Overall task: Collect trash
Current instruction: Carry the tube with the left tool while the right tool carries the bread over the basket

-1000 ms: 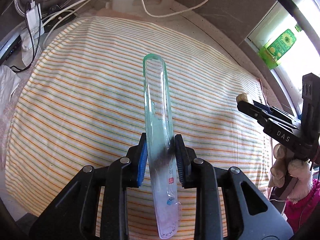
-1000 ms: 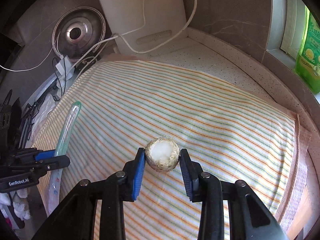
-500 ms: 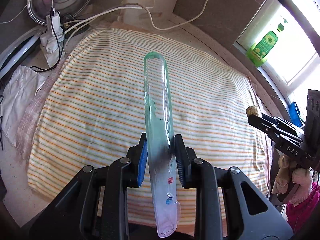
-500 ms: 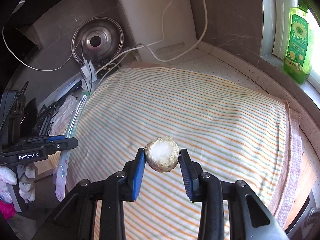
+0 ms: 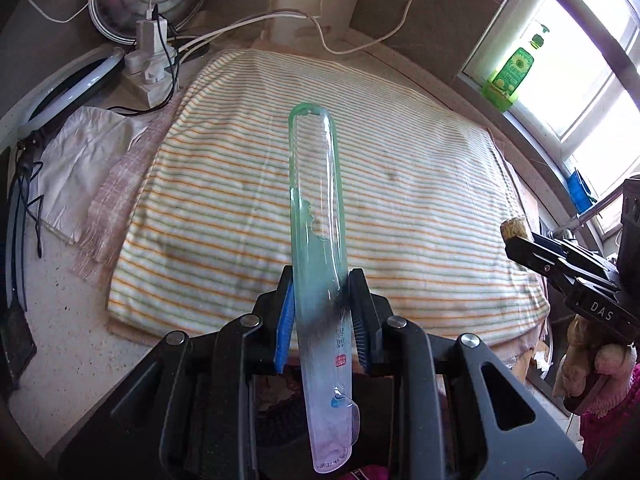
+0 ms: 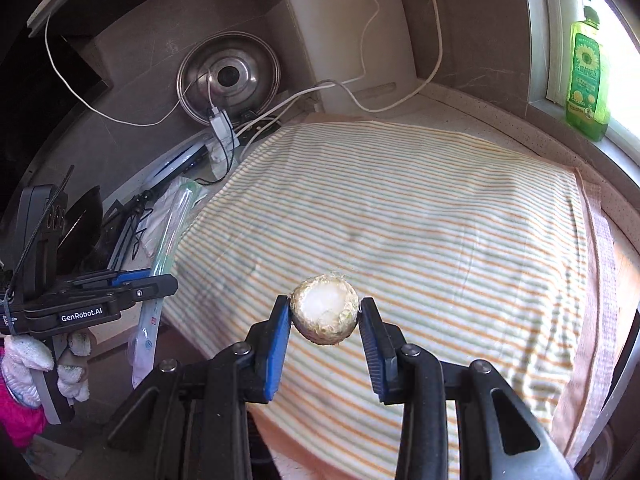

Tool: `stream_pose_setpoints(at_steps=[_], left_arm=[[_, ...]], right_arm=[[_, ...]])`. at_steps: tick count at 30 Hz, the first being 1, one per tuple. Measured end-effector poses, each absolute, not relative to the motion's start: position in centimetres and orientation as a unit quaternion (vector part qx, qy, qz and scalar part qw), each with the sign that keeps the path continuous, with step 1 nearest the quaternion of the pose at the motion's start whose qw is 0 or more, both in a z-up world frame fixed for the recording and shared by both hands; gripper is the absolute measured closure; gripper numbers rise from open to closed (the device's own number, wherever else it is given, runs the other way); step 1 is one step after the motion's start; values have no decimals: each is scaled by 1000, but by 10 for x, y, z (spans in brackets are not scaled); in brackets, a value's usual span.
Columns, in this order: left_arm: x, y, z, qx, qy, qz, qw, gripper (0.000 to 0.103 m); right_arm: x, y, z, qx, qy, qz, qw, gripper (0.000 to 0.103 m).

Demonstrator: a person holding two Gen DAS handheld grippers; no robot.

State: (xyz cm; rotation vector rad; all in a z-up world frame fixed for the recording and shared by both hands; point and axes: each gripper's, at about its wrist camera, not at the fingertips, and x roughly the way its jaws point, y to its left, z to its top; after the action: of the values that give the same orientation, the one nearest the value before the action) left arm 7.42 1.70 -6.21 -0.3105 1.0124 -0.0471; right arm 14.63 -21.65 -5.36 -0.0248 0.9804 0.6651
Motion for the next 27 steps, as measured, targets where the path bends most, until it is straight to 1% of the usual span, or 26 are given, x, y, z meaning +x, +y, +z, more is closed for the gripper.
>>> stream_pose_setpoints(at_steps=[7,15,27], left_arm=[[34,41,-72,-158,486,-15,859,78],[-8,67,-96,-171,503,-2,847,78],[-50,71,-140,-188,544,-9,818,78]], right_arm=[[100,-195,-60,0,475,324,818,68],[62,-173,-74,6,491,335,804,68],[15,-135,-115,-20,524,356,774,68]])
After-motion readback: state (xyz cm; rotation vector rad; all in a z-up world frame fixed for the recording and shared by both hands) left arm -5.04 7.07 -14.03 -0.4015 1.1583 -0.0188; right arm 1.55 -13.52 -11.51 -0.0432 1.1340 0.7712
